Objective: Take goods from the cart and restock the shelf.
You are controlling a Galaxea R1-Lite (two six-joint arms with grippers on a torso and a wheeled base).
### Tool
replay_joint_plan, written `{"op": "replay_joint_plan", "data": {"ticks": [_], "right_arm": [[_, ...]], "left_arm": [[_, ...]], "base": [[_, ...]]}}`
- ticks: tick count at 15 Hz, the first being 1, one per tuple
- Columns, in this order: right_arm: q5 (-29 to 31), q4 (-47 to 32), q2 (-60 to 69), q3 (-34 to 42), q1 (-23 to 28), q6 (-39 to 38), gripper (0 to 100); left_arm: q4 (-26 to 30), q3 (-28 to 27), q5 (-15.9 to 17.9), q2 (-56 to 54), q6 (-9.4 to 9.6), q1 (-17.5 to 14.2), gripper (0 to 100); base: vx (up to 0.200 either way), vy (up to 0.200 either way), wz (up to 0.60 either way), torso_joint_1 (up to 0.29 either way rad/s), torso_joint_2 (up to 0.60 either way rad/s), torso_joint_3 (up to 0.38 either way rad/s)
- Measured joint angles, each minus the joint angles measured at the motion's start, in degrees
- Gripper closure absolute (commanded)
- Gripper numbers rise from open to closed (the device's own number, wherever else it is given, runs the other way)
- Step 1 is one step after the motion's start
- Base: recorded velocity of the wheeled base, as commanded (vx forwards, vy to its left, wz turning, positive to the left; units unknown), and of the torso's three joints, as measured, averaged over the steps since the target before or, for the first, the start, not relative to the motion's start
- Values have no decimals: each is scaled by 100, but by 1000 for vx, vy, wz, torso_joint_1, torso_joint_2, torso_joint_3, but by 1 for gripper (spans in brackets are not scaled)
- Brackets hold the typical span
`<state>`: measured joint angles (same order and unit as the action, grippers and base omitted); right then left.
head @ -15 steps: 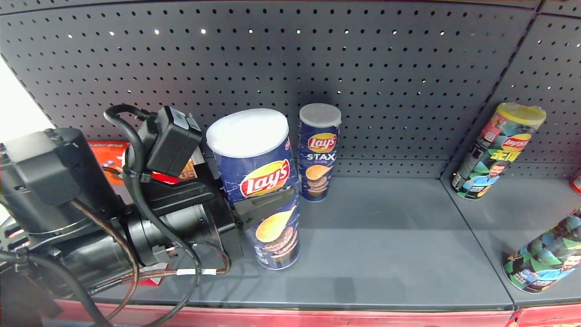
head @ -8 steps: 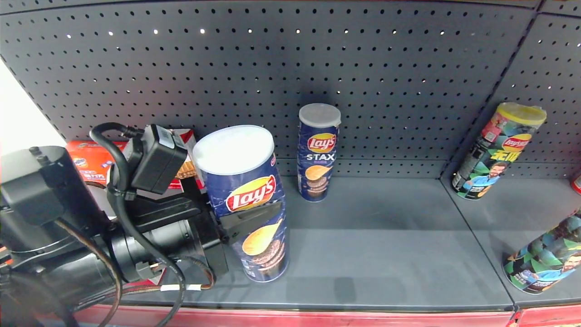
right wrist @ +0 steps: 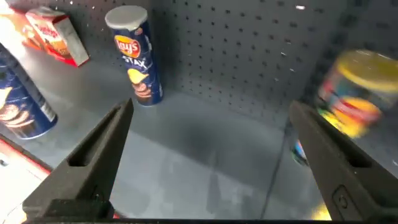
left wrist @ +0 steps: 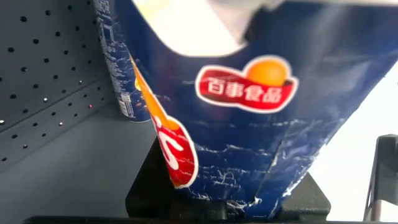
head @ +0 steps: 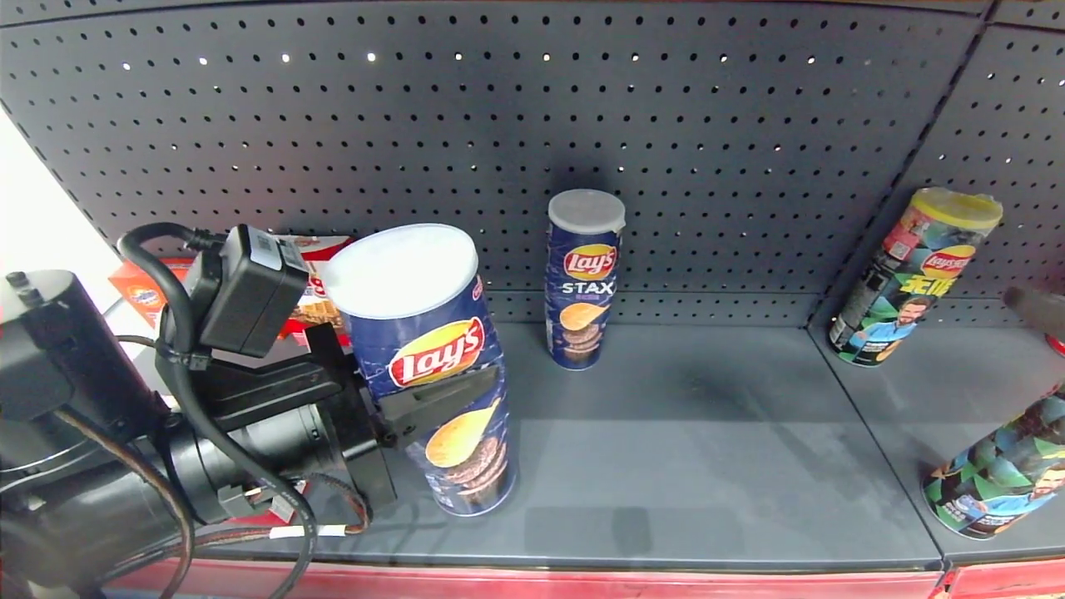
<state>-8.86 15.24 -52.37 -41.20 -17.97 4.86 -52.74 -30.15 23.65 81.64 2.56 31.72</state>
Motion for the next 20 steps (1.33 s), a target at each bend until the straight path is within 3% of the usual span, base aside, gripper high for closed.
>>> {"op": "replay_joint_plan", "data": {"ticks": [9,13,16,20], "right_arm": [[-85,521,-2026,-1073,-914,238,0],[-553,501,-2962,-1838,-1067,350,0],[-1530,611,-3556,-2105,-1036,679,0],[-3009,1688,-4208,-2138,-641,1301,0]], "left_arm": [[24,-24,0,41,0,-38,100],[54,16,-1,48,-43,-80,100],[24,7,-15,59,-156,-88,100],[2,-17,-11,79,-158,-184,100]], "base": [[0,0,0,0,0,0],[0,0,0,0,0,0],[0,0,0,0,0,0],[0,0,0,0,0,0]]}}
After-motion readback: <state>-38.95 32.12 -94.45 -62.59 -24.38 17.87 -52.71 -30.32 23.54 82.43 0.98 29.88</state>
